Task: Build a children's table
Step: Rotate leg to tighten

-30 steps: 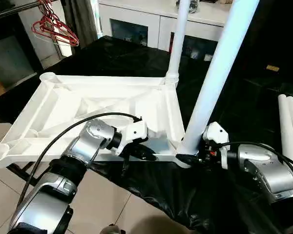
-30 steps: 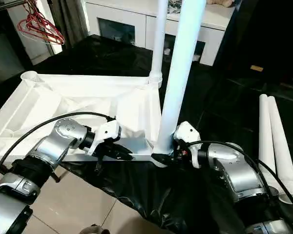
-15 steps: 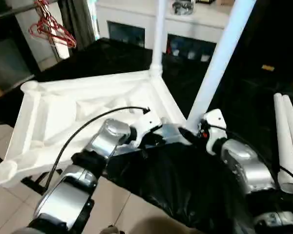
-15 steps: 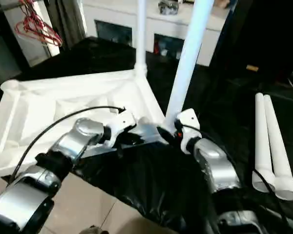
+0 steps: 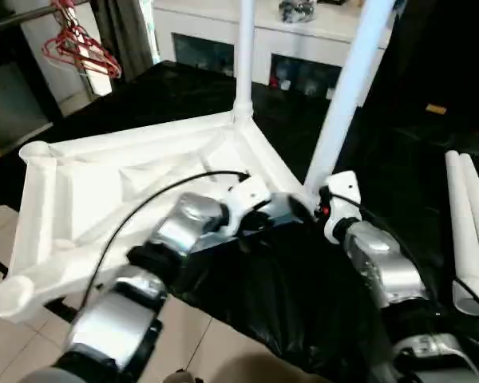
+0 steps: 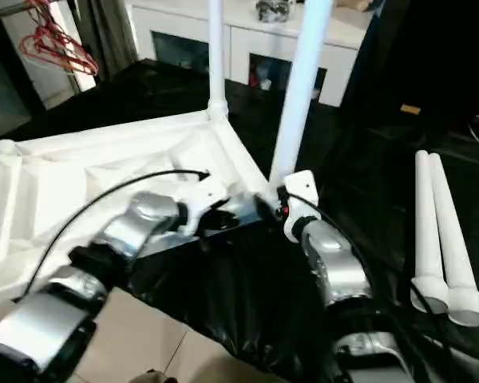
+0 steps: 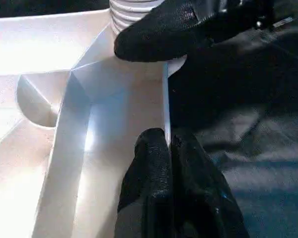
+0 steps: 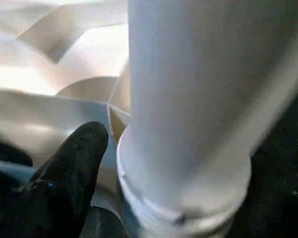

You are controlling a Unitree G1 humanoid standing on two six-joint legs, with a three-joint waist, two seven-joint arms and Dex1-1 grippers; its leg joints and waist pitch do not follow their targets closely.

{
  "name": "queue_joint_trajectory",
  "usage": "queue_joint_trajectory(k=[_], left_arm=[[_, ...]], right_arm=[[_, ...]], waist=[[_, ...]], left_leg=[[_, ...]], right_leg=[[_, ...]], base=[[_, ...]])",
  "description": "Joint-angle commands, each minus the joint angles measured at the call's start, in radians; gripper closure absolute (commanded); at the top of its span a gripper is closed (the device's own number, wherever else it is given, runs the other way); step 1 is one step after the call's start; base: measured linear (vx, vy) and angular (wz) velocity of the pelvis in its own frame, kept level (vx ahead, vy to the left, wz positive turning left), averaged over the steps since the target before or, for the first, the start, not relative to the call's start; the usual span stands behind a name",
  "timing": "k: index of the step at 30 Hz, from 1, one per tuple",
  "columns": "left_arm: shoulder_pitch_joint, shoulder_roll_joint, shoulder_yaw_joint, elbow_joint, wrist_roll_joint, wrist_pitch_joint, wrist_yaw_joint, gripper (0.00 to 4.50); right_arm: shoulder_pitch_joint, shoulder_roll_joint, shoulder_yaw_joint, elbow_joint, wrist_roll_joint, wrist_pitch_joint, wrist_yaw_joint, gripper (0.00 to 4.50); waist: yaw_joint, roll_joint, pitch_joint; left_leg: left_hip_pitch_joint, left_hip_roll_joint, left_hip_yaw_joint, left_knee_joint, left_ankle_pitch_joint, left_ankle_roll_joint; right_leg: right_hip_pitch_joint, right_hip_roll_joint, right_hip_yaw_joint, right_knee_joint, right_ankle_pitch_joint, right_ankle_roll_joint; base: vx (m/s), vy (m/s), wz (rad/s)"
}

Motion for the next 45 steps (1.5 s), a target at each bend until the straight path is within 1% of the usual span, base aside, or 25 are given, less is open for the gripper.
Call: queue_joint_trajectory(k=[1,2,4,10,11,14,15,16,17,18,19,23,25,28,29,31,34,36,37,38,40,41,42,44,45], left_arm=[[0.003,-0.013,-0.009,-0.064,-0.043,-0.059,-0.063,4.50],[0.014,0.003,-0.012,-0.082,-0.050,-0.055,-0.100,4.50],[0.029,0.029,-0.017,-0.105,-0.054,-0.058,-0.144,4.50],[0.056,0.088,-0.032,-0.136,-0.055,-0.097,-0.243,4.50],[0.062,0.099,-0.035,-0.144,-0.057,-0.104,-0.266,4.50],[0.076,0.128,-0.043,-0.173,-0.062,-0.102,-0.319,4.50],[0.085,0.151,-0.051,-0.190,-0.063,-0.095,-0.355,4.50],[0.090,0.165,-0.055,-0.197,-0.065,-0.102,-0.376,4.50],[0.090,0.165,-0.055,-0.197,-0.065,-0.102,-0.377,4.50],[0.092,0.169,-0.055,-0.200,-0.066,-0.101,-0.383,4.50],[0.097,0.179,-0.055,-0.208,-0.069,-0.097,-0.403,4.50],[0.104,0.192,-0.056,-0.215,-0.069,-0.101,-0.423,4.50],[0.108,0.198,-0.057,-0.223,-0.072,-0.098,-0.433,4.50],[0.114,0.203,-0.061,-0.235,-0.076,-0.088,-0.441,4.50],[0.117,0.205,-0.062,-0.240,-0.078,-0.084,-0.442,4.50],[0.119,0.205,-0.061,-0.241,-0.079,-0.080,-0.438,4.50],[0.120,0.189,-0.047,-0.234,-0.087,-0.063,-0.414,4.50],[0.104,0.163,-0.032,-0.204,-0.066,-0.049,-0.329,4.50],[0.098,0.153,-0.027,-0.192,-0.060,-0.047,-0.299,4.50],[0.091,0.140,-0.019,-0.177,-0.053,-0.044,-0.260,4.50],[0.057,0.097,0.004,-0.125,-0.037,-0.017,-0.134,4.50],[0.038,0.075,0.014,-0.101,-0.029,0.003,-0.069,4.50],[0.029,0.064,0.019,-0.089,-0.027,0.012,-0.041,4.50],[-0.007,0.020,0.038,-0.048,-0.022,0.046,0.063,4.50],[-0.015,0.009,0.042,-0.039,-0.021,0.052,0.089,4.50]], right_arm=[[0.015,-0.012,0.052,-0.043,0.012,-0.005,0.089,0.65],[0.027,-0.038,0.065,-0.071,0.018,-0.002,0.144,0.65],[0.046,-0.078,0.080,-0.110,0.030,-0.003,0.227,0.65],[0.074,-0.164,0.099,-0.181,0.073,0.004,0.396,0.65],[0.078,-0.181,0.103,-0.193,0.081,0.009,0.428,0.65],[0.089,-0.224,0.117,-0.221,0.093,0.016,0.505,0.65],[0.092,-0.245,0.127,-0.229,0.089,0.014,0.540,0.65],[0.093,-0.251,0.134,-0.232,0.088,0.014,0.557,0.65],[0.093,-0.251,0.134,-0.232,0.088,0.014,0.558,0.65],[0.094,-0.255,0.138,-0.236,0.089,0.016,0.566,0.65],[0.098,-0.263,0.151,-0.245,0.087,0.017,0.587,0.91],[0.105,-0.267,0.161,-0.257,0.089,0.019,0.601,1.15],[0.107,-0.268,0.162,-0.263,0.095,0.023,0.607,1.42],[0.112,-0.267,0.165,-0.272,0.098,0.027,0.614,1.53],[0.117,-0.263,0.167,-0.276,0.097,0.029,0.617,1.72],[0.120,-0.260,0.168,-0.276,0.097,0.030,0.616,1.75],[0.129,-0.243,0.164,-0.277,0.103,0.036,0.596,1.79],[0.128,-0.210,0.148,-0.253,0.092,0.033,0.529,1.81],[0.125,-0.198,0.142,-0.239,0.083,0.028,0.499,1.81],[0.121,-0.181,0.135,-0.220,0.071,0.022,0.461,1.81],[0.092,-0.121,0.111,-0.140,0.032,0.018,0.313,1.81],[0.075,-0.087,0.096,-0.099,0.018,0.020,0.236,1.81],[0.065,-0.069,0.087,-0.080,0.013,0.023,0.197,1.81],[0.027,0.000,0.050,-0.010,0.001,0.036,0.045,1.81],[0.016,0.017,0.040,0.007,-0.001,0.040,0.004,1.81]], waist=[[0.000,-0.007,-0.069],[-0.001,-0.007,-0.070],[0.000,-0.002,-0.069],[0.001,-0.003,-0.067],[0.002,0.001,-0.067],[0.004,0.001,-0.068],[0.006,0.017,-0.068],[0.003,0.011,-0.067],[0.003,0.007,-0.067],[0.002,0.012,-0.067],[0.003,0.010,-0.066],[0.004,0.010,-0.067],[0.004,0.010,-0.067],[0.003,0.009,-0.067],[0.004,0.010,-0.067],[0.003,0.011,-0.067],[0.002,0.012,-0.066],[0.001,0.010,-0.065],[-0.001,0.011,-0.065],[-0.002,0.010,-0.063],[-0.005,0.008,-0.062],[-0.010,0.004,-0.059],[-0.012,0.004,-0.059],[-0.019,0.007,-0.057],[-0.020,0.004,-0.059]], left_leg=[[0.013,0.042,-0.017,-0.070,-0.195,0.043],[0.012,0.043,-0.016,-0.070,-0.194,0.048],[0.011,0.043,-0.017,-0.069,-0.196,0.052],[0.014,0.046,-0.015,-0.070,-0.225,0.053],[0.013,0.047,-0.016,-0.071,-0.230,0.051],[0.013,0.050,-0.017,-0.071,-0.233,0.051],[0.015,0.050,-0.018,-0.070,-0.238,0.047],[0.016,0.051,-0.017,-0.073,-0.247,0.045],[0.014,0.049,-0.017,-0.072,-0.246,0.044],[0.014,0.049,-0.017,-0.072,-0.246,0.042],[0.016,0.048,-0.016,-0.071,-0.252,0.038],[0.016,0.049,-0.016,-0.071,-0.243,0.036],[0.015,0.049,-0.017,-0.072,-0.243,0.035],[0.014,0.050,-0.017,-0.072,-0.240,0.036],[0.015,0.049,-0.016,-0.071,-0.239,0.037],[0.014,0.049,-0.017,-0.072,-0.241,0.035],[0.016,0.048,-0.017,-0.072,-0.252,0.031],[0.015,0.047,-0.017,-0.073,-0.252,0.028],[0.016,0.047,-0.017,-0.073,-0.256,0.027],[0.017,0.045,-0.017,-0.073,-0.271,0.018],[0.019,0.042,-0.019,-0.074,-0.280,0.008],[0.022,0.038,-0.019,-0.074,-0.298,-0.003],[0.023,0.038,-0.021,-0.075,-0.302,-0.012],[0.025,0.035,-0.023,-0.075,-0.313,-0.019],[0.023,0.034,-0.024,-0.075,-0.311,-0.014]], right_leg=[[0.053,-0.076,0.048,-0.078,-0.174,-0.208],[0.054,-0.076,0.048,-0.075,-0.161,-0.215],[0.056,-0.076,0.047,-0.074,-0.153,-0.221],[0.053,-0.076,0.048,-0.078,-0.189,-0.224],[0.054,-0.077,0.047,-0.080,-0.197,-0.225],[0.054,-0.076,0.047,-0.074,-0.185,-0.232],[0.050,-0.076,0.047,-0.074,-0.183,-0.236],[0.050,-0.074,0.047,-0.078,-0.187,-0.234],[0.052,-0.074,0.047,-0.074,-0.184,-0.238],[0.051,-0.075,0.047,-0.074,-0.185,-0.240],[0.050,-0.075,0.047,-0.077,-0.195,-0.242],[0.050,-0.075,0.047,-0.078,-0.204,-0.238],[0.051,-0.075,0.047,-0.076,-0.203,-0.237],[0.051,-0.075,0.047,-0.075,-0.194,-0.240],[0.050,-0.074,0.047,-0.076,-0.196,-0.239],[0.051,-0.075,0.047,-0.075,-0.199,-0.238],[0.050,-0.075,0.047,-0.078,-0.212,-0.238],[0.049,-0.075,0.047,-0.079,-0.220,-0.234],[0.046,-0.075,0.048,-0.079,-0.229,-0.234],[0.046,-0.076,0.047,-0.084,-0.261,-0.228],[0.046,-0.076,0.046,-0.091,-0.313,-0.209],[0.042,-0.075,0.044,-0.096,-0.368,-0.194],[0.042,-0.078,0.044,-0.099,-0.407,-0.180],[0.037,-0.078,0.042,-0.105,-0.451,-0.165],[0.041,-0.078,0.041,-0.108,-0.456,-0.154]], base=[[0.000,0.000,0.00],[0.000,0.000,0.00],[0.000,0.000,0.00],[0.000,0.000,0.00],[0.000,0.000,0.00],[0.000,0.000,0.00],[0.000,0.000,0.00],[0.000,0.000,0.00],[0.000,0.000,0.00],[0.000,0.000,0.00],[0.000,0.000,0.00],[0.000,0.000,0.00],[0.000,0.000,0.00],[0.000,0.000,0.00],[0.000,0.000,0.00],[0.000,0.000,0.00],[0.000,0.000,0.00],[0.000,0.000,0.00],[0.000,0.000,0.00],[0.000,0.000,0.00],[0.000,0.000,0.00],[0.000,0.000,0.00],[0.000,0.000,0.00],[0.000,0.000,0.00],[0.000,0.000,0.00]])
